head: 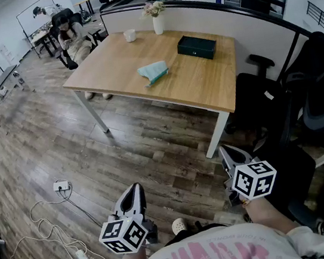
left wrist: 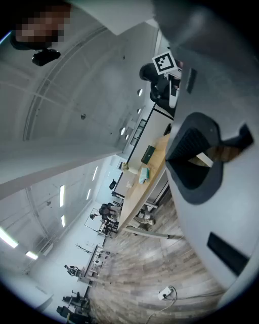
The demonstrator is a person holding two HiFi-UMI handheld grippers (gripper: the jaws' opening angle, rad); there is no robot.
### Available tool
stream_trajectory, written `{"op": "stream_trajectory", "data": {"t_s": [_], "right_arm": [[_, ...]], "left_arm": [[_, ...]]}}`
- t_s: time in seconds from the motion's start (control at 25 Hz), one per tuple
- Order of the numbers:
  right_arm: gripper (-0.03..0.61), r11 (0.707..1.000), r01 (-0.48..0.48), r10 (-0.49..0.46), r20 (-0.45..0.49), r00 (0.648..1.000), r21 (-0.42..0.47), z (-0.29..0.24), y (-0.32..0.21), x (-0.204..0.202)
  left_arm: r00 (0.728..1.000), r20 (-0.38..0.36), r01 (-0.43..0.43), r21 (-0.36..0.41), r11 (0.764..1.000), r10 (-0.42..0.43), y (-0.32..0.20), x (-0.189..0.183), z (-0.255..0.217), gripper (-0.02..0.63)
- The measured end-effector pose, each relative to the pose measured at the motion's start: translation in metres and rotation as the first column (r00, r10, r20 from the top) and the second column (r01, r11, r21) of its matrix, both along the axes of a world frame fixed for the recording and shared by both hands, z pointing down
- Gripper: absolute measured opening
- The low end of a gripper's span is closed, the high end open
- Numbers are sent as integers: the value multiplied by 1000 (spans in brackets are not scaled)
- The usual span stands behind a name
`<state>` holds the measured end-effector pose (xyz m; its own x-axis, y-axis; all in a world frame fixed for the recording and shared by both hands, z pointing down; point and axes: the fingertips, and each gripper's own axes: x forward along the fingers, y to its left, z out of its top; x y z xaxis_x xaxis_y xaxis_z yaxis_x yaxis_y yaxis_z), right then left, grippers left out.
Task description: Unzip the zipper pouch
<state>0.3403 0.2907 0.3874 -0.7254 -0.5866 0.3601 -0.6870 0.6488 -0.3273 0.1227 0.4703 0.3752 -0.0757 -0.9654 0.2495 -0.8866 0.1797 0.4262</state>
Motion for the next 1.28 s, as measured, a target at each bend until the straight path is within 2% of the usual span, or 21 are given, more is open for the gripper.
{"op": "stream_trajectory", "data": {"t_s": [0.44, 0.68, 0.96, 1.28], "right_arm": [[-5, 1000, -24, 24, 20, 1000, 6, -2, -21, -41], [-5, 999, -46, 46, 15, 999, -10, 10, -26, -64], [-5, 992, -87, 88, 17, 996, -90, 36, -41, -86], [-5, 991, -85, 82, -35, 996, -99, 48, -84, -115]], "left_arm": [[1000, 7, -24, 22, 999, 24, -28, -46, -9, 0], [998, -20, -54, 45, 998, 55, -43, -69, -9, 0], [996, -45, -80, 1, 997, 80, -65, -93, 13, 0], [995, -63, -73, -24, 997, 71, -107, -124, 29, 0]]}}
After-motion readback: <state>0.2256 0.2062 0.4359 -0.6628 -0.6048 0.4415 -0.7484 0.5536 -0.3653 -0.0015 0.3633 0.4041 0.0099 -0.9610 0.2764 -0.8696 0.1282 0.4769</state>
